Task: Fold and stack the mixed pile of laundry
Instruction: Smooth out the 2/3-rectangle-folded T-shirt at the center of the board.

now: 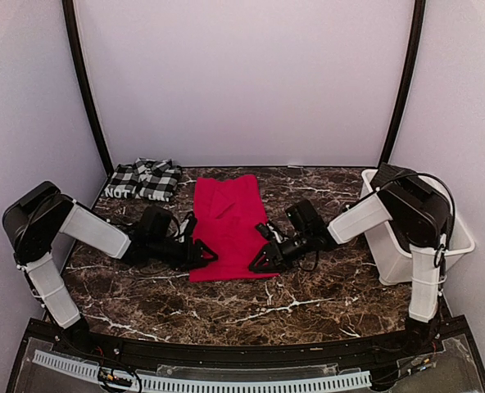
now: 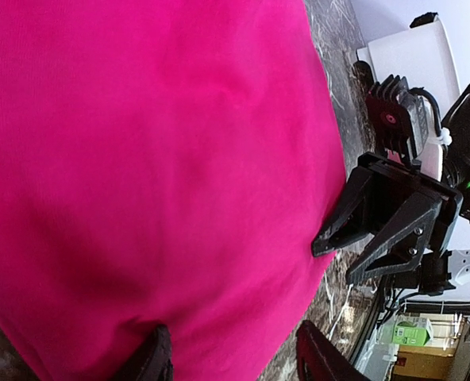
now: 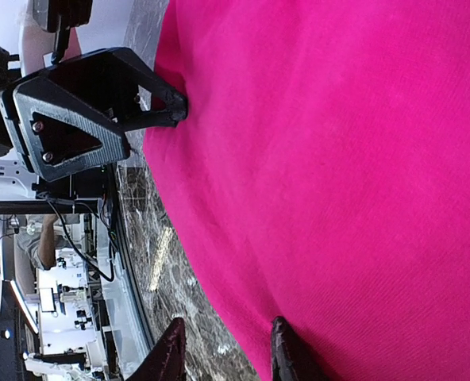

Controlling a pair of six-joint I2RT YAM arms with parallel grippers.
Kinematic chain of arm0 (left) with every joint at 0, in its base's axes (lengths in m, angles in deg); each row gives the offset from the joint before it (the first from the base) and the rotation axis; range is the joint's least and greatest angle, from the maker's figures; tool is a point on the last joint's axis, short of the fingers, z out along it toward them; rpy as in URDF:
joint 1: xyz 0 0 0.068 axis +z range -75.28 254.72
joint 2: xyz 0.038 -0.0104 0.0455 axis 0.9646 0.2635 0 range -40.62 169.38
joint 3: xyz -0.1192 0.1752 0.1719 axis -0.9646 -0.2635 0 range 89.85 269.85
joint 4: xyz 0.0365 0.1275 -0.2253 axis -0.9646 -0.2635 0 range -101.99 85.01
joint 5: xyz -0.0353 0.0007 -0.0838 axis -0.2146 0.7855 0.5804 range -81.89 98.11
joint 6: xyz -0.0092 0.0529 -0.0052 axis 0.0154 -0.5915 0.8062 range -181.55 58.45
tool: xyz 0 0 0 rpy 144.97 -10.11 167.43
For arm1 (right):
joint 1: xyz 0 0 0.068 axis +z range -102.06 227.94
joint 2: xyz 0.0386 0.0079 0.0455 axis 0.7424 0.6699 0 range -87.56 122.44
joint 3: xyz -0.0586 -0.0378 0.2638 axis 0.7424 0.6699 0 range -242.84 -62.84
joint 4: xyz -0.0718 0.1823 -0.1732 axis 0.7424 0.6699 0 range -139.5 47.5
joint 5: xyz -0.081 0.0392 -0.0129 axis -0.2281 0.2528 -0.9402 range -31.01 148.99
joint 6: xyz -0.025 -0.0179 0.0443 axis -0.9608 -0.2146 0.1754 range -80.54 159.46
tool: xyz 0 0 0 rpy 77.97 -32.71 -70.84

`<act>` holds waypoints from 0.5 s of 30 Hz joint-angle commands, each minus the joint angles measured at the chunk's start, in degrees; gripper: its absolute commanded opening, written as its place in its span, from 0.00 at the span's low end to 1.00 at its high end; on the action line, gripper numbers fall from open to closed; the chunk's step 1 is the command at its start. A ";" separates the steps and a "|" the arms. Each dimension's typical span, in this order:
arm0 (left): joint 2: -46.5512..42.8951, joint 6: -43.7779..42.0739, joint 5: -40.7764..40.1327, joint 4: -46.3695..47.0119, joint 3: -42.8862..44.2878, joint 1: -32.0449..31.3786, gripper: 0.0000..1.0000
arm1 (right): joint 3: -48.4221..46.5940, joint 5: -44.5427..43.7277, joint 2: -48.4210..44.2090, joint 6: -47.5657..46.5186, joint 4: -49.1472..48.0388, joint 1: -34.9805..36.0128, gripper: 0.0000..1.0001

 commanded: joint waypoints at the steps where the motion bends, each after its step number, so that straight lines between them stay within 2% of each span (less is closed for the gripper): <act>1: -6.19 1.69 -3.05 -4.87 -5.35 -2.08 0.53 | 8.00 -2.57 -6.26 2.05 -0.30 2.17 0.34; 5: -14.68 2.19 -4.18 -8.55 -9.09 -2.19 0.53 | 11.57 -3.98 -14.85 2.59 -1.04 3.55 0.34; 8: -21.37 2.22 -4.97 -11.96 -11.03 -2.19 0.52 | 12.30 -5.72 -20.07 1.11 3.04 3.61 0.34; 12: -25.83 3.39 -5.81 -15.24 -15.21 -2.27 0.52 | 10.94 -11.49 -21.25 -4.28 13.46 2.80 0.34; 15: -27.19 5.14 -5.88 -14.27 -18.01 -2.35 0.50 | 11.47 -11.97 -19.17 -5.04 14.14 0.82 0.33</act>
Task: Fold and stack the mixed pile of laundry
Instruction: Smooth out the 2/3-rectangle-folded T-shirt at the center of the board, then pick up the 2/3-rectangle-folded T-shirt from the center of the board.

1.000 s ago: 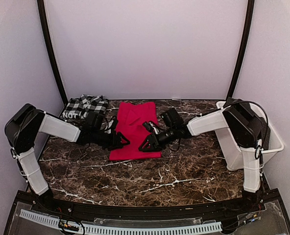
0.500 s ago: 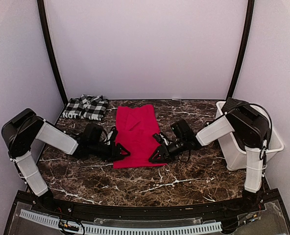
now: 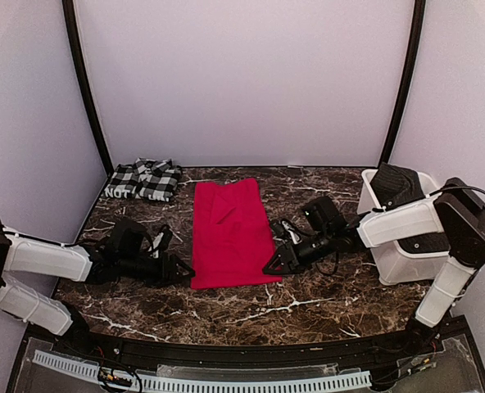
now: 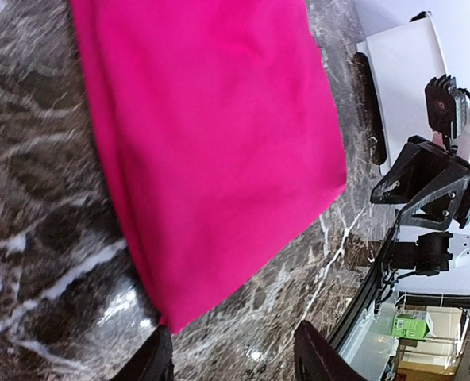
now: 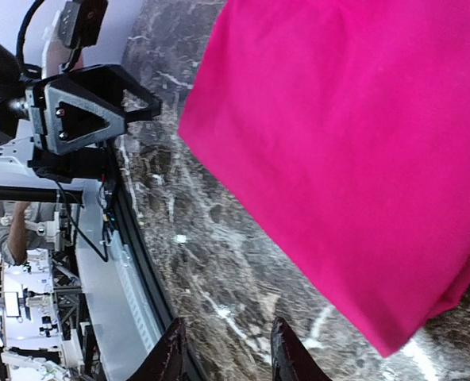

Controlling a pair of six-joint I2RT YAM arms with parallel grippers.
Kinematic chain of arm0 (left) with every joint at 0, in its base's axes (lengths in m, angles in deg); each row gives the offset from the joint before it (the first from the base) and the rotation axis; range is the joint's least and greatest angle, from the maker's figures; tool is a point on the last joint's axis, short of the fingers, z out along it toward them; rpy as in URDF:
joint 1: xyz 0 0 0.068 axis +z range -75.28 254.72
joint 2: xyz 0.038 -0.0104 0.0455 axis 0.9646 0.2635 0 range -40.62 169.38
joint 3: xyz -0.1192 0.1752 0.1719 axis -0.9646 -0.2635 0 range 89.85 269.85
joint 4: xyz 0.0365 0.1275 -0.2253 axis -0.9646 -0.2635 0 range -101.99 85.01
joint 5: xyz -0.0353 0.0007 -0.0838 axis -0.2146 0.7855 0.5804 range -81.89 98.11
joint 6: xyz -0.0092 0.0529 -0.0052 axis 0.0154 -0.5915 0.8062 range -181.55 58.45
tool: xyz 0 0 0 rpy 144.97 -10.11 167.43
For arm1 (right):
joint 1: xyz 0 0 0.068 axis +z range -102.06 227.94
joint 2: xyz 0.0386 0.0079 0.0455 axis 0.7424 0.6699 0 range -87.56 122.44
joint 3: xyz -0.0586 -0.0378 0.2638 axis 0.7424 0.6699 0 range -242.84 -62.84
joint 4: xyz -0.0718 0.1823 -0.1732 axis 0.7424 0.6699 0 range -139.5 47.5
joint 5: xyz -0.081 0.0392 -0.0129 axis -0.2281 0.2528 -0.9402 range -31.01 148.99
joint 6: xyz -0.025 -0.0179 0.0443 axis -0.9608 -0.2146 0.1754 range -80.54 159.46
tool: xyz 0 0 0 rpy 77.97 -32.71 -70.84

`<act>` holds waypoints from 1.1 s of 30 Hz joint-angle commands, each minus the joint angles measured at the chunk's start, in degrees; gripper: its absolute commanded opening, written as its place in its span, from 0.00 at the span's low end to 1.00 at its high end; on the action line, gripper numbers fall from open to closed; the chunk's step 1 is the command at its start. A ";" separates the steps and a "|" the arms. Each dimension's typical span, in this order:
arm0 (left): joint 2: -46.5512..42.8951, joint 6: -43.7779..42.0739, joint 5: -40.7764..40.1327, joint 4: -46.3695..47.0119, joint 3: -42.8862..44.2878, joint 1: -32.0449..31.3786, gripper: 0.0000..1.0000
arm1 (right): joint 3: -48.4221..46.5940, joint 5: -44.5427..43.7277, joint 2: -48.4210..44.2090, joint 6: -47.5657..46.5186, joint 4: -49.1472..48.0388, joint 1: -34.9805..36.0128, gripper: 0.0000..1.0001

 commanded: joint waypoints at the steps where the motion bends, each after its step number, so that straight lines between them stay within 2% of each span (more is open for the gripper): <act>1: -2.14 2.88 -1.23 -3.41 -4.82 -0.11 0.50 | 0.41 -4.94 2.65 -3.46 6.39 -2.63 0.32; 9: -1.40 4.63 -2.91 -2.01 -6.60 -1.46 0.44 | 0.07 -5.91 4.90 -5.16 7.67 -4.30 0.32; 15: 3.75 4.76 -2.30 1.22 -5.57 -2.22 0.33 | 0.43 -4.70 7.37 -5.02 6.68 -4.25 0.30; 24: 10.34 5.67 -1.57 5.54 -3.88 -3.47 0.29 | 0.12 -3.81 9.45 -5.86 5.55 -4.27 0.27; 26: 11.12 5.72 -1.35 5.83 -3.46 -3.59 0.27 | -0.22 -3.39 9.76 -5.86 5.24 -4.26 0.25; 30: 10.87 6.04 -1.59 5.79 -3.66 -3.61 0.14 | -0.25 -3.07 8.78 -5.95 5.12 -4.28 0.14; 33: 8.94 6.56 -2.19 4.97 -4.31 -3.67 0.03 | 0.06 -3.25 7.70 -6.03 5.38 -4.20 0.00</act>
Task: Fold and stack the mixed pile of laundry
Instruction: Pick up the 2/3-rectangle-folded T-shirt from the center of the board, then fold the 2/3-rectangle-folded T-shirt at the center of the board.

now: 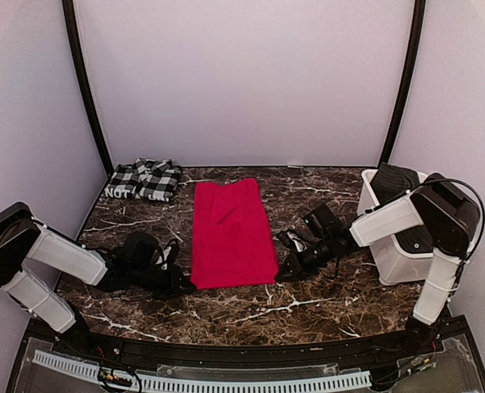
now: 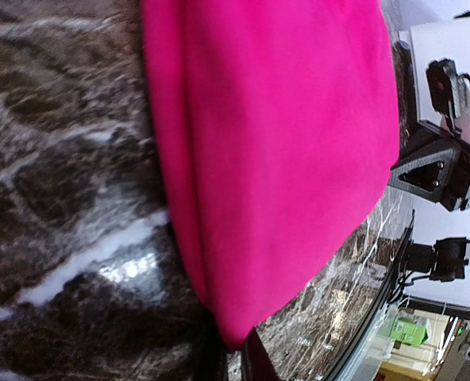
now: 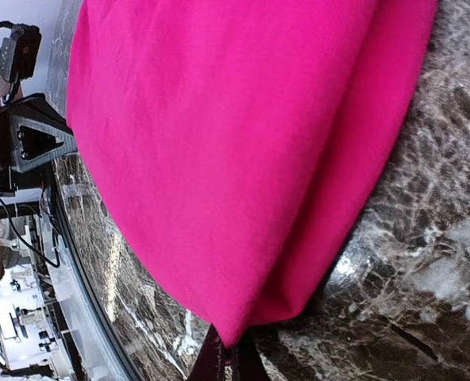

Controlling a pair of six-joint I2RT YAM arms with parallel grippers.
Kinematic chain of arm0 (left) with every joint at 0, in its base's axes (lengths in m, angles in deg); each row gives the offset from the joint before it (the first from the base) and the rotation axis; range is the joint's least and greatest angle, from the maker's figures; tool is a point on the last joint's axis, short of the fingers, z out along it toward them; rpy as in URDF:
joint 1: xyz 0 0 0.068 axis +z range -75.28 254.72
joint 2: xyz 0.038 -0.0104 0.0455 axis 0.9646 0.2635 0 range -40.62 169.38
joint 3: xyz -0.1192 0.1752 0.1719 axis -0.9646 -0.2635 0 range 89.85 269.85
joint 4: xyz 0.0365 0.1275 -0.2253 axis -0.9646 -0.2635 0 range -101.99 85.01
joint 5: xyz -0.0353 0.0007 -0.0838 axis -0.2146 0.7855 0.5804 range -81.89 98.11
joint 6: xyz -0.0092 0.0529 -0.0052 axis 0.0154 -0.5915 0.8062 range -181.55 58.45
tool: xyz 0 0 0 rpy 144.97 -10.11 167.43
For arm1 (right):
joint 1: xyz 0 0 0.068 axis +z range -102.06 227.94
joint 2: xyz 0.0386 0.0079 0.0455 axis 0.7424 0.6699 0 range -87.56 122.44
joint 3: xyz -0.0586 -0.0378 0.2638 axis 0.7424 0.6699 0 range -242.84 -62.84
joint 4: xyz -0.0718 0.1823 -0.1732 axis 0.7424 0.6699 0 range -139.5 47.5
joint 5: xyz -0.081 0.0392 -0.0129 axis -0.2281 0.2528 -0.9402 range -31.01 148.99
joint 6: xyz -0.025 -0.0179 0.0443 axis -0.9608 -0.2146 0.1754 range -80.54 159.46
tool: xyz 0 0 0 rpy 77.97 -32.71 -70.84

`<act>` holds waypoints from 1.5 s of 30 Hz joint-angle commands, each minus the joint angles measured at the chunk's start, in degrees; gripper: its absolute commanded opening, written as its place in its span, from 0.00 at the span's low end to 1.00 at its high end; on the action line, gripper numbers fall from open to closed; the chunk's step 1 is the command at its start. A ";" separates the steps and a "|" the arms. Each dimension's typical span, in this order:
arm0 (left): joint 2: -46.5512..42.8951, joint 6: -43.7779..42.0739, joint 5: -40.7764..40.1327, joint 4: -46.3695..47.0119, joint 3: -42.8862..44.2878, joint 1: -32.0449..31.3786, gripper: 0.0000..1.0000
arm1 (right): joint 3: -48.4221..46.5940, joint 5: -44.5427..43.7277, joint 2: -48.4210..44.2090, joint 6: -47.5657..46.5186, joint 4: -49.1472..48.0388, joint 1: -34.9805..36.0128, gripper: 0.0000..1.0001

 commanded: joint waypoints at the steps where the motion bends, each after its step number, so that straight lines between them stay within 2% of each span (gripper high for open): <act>1: -1.86 0.35 -1.25 -3.93 -1.30 -0.30 0.00 | 0.37 -0.84 -0.77 -0.46 0.73 0.15 0.00; 9: -7.58 -0.45 -1.53 -9.58 -1.80 -1.06 0.00 | 2.26 -0.75 -4.27 1.16 -0.14 1.91 0.00; 18: -13.28 0.23 -1.64 -15.15 -2.44 -6.19 0.00 | 7.81 -1.29 -11.42 4.76 -0.42 5.59 0.00; 24: -19.73 -0.14 -5.23 -20.79 -0.76 -7.51 0.00 | 9.23 -2.97 -15.71 5.12 0.91 6.44 0.00; 30: -19.64 -3.96 -10.60 -26.17 6.39 -7.52 0.00 | 0.89 -7.71 -16.16 1.08 7.75 6.15 0.00; 36: -15.92 -7.46 -15.67 -29.54 14.06 -5.94 0.00 | -7.60 -9.47 -13.46 -2.39 10.99 2.20 0.00; 42: -9.30 -12.04 -13.94 -29.08 22.02 4.03 0.00 | -18.35 -9.76 -6.17 -7.11 13.20 -1.49 0.00; 45: -4.07 -15.01 -14.03 -29.69 27.89 6.49 0.00 | -25.38 -9.09 0.51 -9.68 14.21 -3.34 0.00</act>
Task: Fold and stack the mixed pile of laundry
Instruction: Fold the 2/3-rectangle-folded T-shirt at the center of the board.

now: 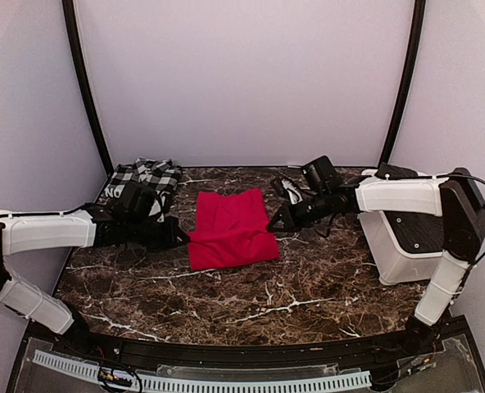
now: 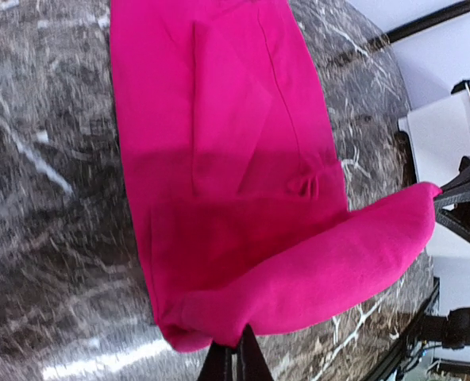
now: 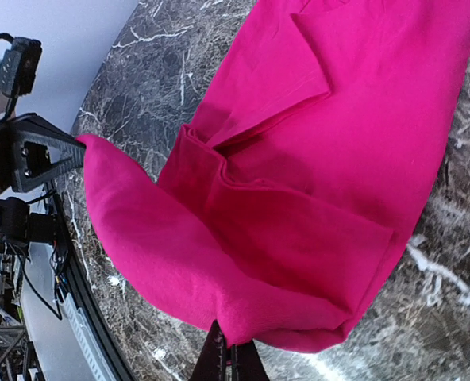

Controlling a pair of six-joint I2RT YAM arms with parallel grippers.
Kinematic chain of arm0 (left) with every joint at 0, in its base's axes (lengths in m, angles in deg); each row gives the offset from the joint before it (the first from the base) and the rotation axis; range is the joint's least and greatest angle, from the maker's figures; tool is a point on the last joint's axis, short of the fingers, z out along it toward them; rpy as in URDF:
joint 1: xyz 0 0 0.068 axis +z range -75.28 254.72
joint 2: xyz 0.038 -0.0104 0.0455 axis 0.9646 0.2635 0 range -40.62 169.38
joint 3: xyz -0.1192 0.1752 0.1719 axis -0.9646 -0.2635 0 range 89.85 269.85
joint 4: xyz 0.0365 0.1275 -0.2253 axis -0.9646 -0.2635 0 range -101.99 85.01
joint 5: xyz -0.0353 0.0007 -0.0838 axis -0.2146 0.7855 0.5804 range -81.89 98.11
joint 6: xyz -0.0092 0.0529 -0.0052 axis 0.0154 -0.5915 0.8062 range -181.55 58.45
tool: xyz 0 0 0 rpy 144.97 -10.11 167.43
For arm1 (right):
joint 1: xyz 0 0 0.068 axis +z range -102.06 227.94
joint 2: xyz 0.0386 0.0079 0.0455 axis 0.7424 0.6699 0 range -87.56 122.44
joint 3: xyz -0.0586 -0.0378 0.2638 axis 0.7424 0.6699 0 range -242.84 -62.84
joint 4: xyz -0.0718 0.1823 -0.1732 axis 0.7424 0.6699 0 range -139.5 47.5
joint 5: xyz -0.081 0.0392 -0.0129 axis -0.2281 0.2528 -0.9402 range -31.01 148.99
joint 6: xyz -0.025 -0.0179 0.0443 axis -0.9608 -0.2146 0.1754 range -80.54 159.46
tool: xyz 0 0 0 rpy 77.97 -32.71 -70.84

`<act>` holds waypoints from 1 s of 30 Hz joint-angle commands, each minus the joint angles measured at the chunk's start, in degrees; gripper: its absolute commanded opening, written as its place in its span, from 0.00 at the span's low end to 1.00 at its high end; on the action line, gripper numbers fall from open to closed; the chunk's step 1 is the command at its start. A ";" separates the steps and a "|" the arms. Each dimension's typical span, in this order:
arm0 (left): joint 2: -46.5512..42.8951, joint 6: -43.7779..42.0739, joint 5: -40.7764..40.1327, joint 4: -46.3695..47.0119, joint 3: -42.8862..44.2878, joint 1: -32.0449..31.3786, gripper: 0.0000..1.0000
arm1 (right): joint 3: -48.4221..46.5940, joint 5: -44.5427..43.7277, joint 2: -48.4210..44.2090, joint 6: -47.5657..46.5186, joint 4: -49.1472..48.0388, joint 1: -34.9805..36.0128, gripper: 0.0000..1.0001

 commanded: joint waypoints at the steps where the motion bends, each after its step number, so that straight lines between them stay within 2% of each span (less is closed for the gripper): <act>1: 8.05 -6.39 -0.48 -1.32 9.61 4.07 0.00 | -10.06 -0.50 9.05 -5.20 2.32 -2.47 0.00; 8: 27.93 -10.78 1.11 1.32 20.16 5.82 0.00 | -22.51 -3.49 23.53 -7.37 3.40 -3.69 0.00; 13: 33.91 -10.77 2.65 3.19 21.48 5.88 0.00 | -23.21 -2.49 28.49 -7.25 4.02 -3.47 0.00; 17: 31.67 -10.09 2.89 4.39 17.06 4.94 0.00 | -16.45 -1.50 26.15 -5.71 0.75 -1.09 0.00; 22: 24.34 -8.12 2.11 3.63 7.74 -0.17 0.00 | -3.35 -1.62 18.16 -1.11 -4.32 3.57 0.00; 26: 15.85 -5.74 1.89 1.39 -0.38 -4.30 0.00 | 6.97 -3.48 9.90 2.48 -6.08 7.24 0.00; 30: 5.73 -3.80 -0.11 -3.14 -5.67 -4.96 0.00 | 14.18 -4.07 2.07 4.89 -6.61 8.01 0.00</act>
